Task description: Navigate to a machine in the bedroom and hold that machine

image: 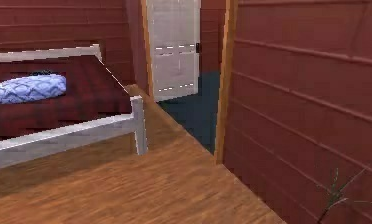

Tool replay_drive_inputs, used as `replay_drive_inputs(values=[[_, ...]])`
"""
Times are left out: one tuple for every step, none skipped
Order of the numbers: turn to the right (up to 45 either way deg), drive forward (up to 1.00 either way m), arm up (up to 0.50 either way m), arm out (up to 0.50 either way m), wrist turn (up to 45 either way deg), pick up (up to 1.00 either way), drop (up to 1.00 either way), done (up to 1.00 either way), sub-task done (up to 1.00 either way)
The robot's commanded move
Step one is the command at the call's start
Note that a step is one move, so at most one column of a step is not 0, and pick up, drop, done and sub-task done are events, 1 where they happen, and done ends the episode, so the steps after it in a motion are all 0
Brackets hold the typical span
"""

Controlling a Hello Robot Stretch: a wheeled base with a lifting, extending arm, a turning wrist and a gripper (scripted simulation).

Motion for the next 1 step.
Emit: replay_drive_inputs(values=[[-45.0,0.00,0.00,0.00,0.0,0.00,0.00,0.00,0.00]])
